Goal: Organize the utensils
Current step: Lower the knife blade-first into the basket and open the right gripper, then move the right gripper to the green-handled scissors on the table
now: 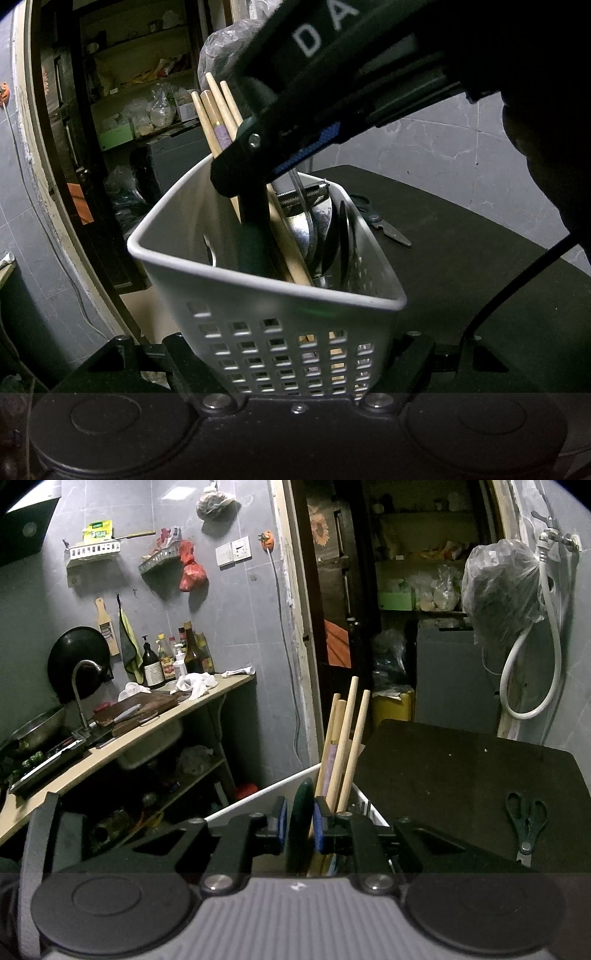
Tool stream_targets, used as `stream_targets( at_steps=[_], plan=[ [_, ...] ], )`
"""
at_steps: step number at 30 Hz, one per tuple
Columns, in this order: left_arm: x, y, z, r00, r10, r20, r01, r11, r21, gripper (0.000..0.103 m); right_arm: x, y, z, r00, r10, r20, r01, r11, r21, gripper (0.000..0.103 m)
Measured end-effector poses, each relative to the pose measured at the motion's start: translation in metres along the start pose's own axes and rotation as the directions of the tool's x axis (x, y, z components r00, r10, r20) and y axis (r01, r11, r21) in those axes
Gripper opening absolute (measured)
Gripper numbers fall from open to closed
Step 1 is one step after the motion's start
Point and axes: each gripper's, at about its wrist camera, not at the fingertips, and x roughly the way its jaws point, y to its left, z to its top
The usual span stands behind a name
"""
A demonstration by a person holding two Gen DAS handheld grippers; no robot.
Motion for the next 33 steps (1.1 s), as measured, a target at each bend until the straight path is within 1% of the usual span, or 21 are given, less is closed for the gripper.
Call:
stream_targets(
  at_steps=[1,3,4,5,6,7,9,10,12,15,18,21,22,24,27,29,30,31,33],
  plan=[
    [0.000,0.000,0.000,1.000,0.000,0.000,0.000,1.000,0.000,0.079,-0.001,0.000,0.000,1.000,-0.001,0.003,0.001,1.000,-0.004,0.023],
    [0.000,0.000,0.000,1.000,0.000,0.000,0.000,1.000,0.000,0.079,-0.003,0.002,0.000,1.000,0.001,0.015,-0.001,1.000,-0.010,0.033],
    [0.000,0.000,0.000,1.000,0.000,0.000,0.000,1.000,0.000,0.079,-0.004,0.003,0.001,1.000,0.002,0.024,-0.002,1.000,-0.015,0.036],
    [0.000,0.000,0.000,1.000,0.000,0.000,0.000,1.000,0.000,0.079,-0.006,0.003,0.001,0.999,0.002,0.034,-0.001,1.000,-0.020,0.041],
    [0.000,0.000,0.000,1.000,0.000,0.000,0.000,1.000,0.000,0.079,-0.008,0.004,0.002,0.999,0.002,0.045,-0.001,1.000,-0.026,0.050],
    [0.000,0.000,0.000,1.000,0.000,0.000,0.000,1.000,-0.001,0.079,-0.009,0.004,0.003,0.998,0.001,0.057,0.001,1.000,-0.031,0.054],
    [0.000,0.000,0.000,1.000,0.000,0.000,0.000,1.000,0.000,0.079,-0.014,0.006,0.005,0.995,-0.006,0.098,0.010,0.999,-0.047,0.071],
    [0.000,0.000,0.000,1.000,0.000,0.000,0.000,1.000,0.000,0.079,-0.018,0.006,0.005,0.992,-0.009,0.124,0.015,0.998,-0.053,0.076],
    [0.000,0.000,0.000,1.000,0.000,0.000,0.000,1.000,0.000,0.079,-0.024,0.007,0.006,0.985,-0.002,0.173,0.013,0.998,-0.059,0.089],
    [0.000,0.000,0.000,1.000,0.000,0.000,0.000,1.000,0.000,0.079,-0.035,0.005,0.008,0.968,-0.009,0.250,0.024,0.998,-0.059,0.097],
    [0.000,0.000,0.000,1.000,0.000,0.000,0.000,1.000,0.000,0.079,-0.044,-0.001,0.011,0.950,-0.035,0.311,0.052,0.998,-0.047,0.102],
    [0.000,0.000,0.000,1.000,0.000,0.000,0.000,1.000,0.000,0.079,-0.051,-0.009,0.013,0.939,-0.066,0.336,0.081,0.996,-0.031,0.103],
    [0.000,0.000,0.000,1.000,0.000,-0.001,0.000,1.000,0.000,0.079,-0.054,-0.013,0.013,0.932,-0.085,0.351,0.098,0.995,-0.019,0.103],
    [0.000,0.000,0.000,1.000,0.000,0.000,0.000,1.000,0.000,0.079,-0.061,-0.021,0.011,0.915,-0.126,0.384,0.130,0.991,0.016,0.103],
    [0.000,0.000,0.000,1.000,0.001,0.000,-0.001,1.000,-0.004,0.079,-0.069,-0.039,0.009,0.876,-0.248,0.414,0.231,0.969,0.092,0.103],
    [0.000,0.001,-0.001,1.000,0.003,0.001,-0.003,1.000,-0.008,0.079,-0.070,-0.054,0.008,0.859,-0.322,0.398,0.286,0.947,0.148,0.103],
    [0.000,0.001,-0.001,1.000,0.003,0.001,-0.003,1.000,-0.010,0.079,-0.068,-0.062,0.006,0.849,-0.372,0.374,0.327,0.928,0.180,0.103],
    [0.001,0.001,-0.001,1.000,0.004,0.001,-0.004,1.000,-0.013,0.079,-0.065,-0.071,0.004,0.836,-0.433,0.338,0.380,0.900,0.213,0.103],
    [0.001,0.001,-0.001,1.000,0.006,0.001,-0.006,1.000,-0.018,0.079,-0.057,-0.089,-0.001,0.820,-0.515,0.249,0.455,0.851,0.263,0.103]
  ],
)
